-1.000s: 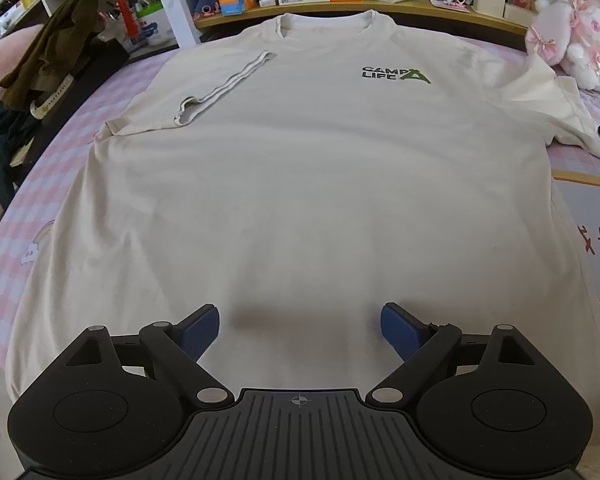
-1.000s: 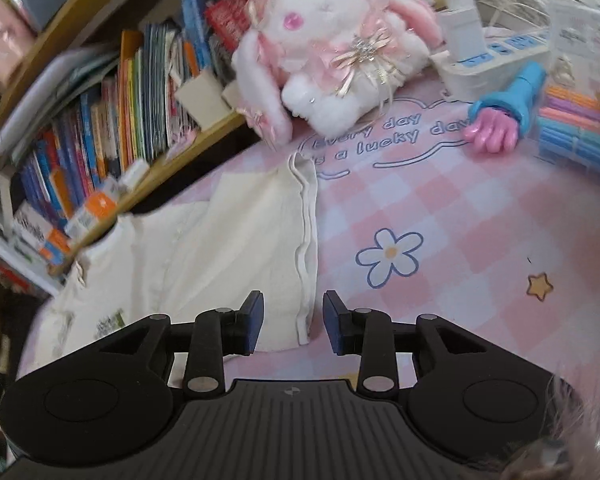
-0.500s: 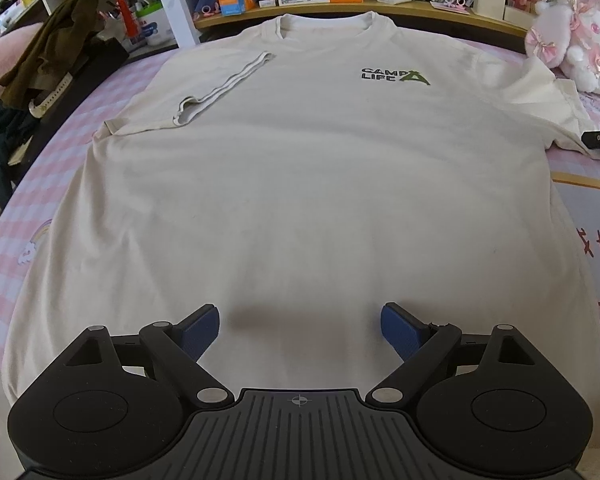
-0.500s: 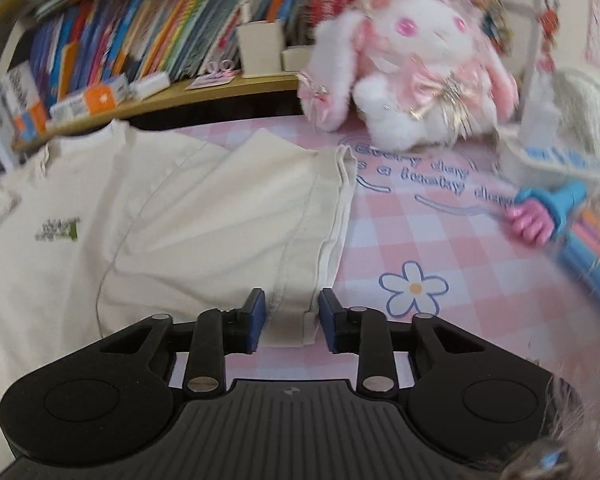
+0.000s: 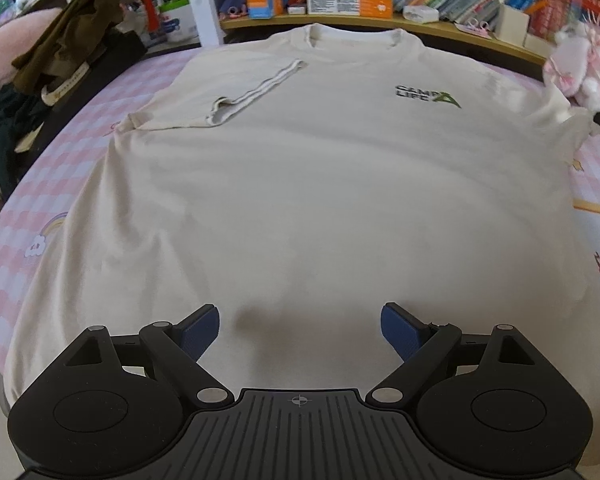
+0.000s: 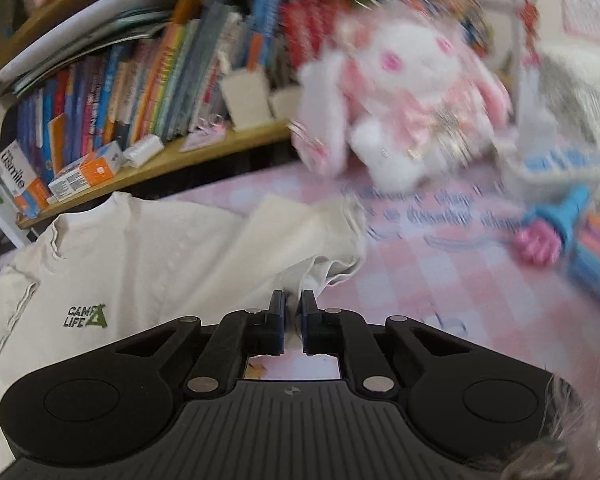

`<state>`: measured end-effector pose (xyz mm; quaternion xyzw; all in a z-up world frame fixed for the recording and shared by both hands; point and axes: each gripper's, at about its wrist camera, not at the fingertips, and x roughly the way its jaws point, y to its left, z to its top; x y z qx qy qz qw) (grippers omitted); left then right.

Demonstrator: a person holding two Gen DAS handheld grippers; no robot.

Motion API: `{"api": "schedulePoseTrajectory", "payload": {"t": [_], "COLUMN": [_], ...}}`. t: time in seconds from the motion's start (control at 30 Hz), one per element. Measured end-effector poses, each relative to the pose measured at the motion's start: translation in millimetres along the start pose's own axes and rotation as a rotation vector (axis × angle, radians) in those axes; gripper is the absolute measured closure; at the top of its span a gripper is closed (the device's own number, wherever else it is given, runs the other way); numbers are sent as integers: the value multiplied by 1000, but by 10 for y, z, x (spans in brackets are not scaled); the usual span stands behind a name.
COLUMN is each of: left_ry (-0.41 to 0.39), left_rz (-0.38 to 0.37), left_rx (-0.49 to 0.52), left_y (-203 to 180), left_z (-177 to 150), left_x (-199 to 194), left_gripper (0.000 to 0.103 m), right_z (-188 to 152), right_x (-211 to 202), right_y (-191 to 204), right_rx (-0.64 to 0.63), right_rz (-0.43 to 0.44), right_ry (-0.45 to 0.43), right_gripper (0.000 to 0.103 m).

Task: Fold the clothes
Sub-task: 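Fold the gripped side and sleeve over the shirt body with the right gripper, release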

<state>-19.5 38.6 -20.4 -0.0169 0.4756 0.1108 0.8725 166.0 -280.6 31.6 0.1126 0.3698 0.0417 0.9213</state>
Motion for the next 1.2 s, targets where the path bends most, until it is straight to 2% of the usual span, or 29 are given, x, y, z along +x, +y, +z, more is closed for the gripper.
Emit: {"api": "schedulePoseTrajectory", "payload": {"t": [0.1,0.23,0.27,0.33,0.43,0.47,0.53,0.63,0.67,0.73,0.83,0.97,1.13,1.17,1.2], "left_ry": [-1,11,14,14,19,20,23,18,17,15,13,11,11,11,11], "left_rz": [-6,-15,-15,-14,-17,-16,-13,-18,-19,-24,-30,-34,-26,-25,-23], "left_rx": [-18,-51,-56,-65,-78,-80,-84,-88,-86,-79,-69,-54,-61,-63,-65], "left_y": [158,379,423,514,644,679,742,807,822,835,854,879,906,910,914], "left_z": [-1,-9,-14,-21,-23,-26,-31,-27,-21,-13,0,7,13,15,18], "left_x": [24,70,77,91,109,116,132,152,160,168,178,174,168,168,168], "left_gripper": [13,13,13,13,13,13,13,12,11,11,11,11,11,11,11], "right_z": [94,72,8,-184,-499,-547,-574,-480,-434,-334,-152,95,238,269,324], "right_x": [28,74,101,197,360,366,347,238,218,190,275,631,1205,1269,1268], "right_y": [379,1047,1237,1589,1859,1868,1839,1676,1615,1488,1247,1011,889,932,1026], "right_rx": [-124,-365,-438,-581,-664,-650,-590,-453,-414,-337,-182,7,182,201,186], "right_rz": [15,106,142,225,309,327,368,455,457,444,373,315,187,195,257], "right_ry": [-24,-19,1,96,214,212,200,179,171,154,127,124,209,213,194], "right_gripper": [96,96,96,96,91,75,55,55,55,55,51,50,51,51,52]}}
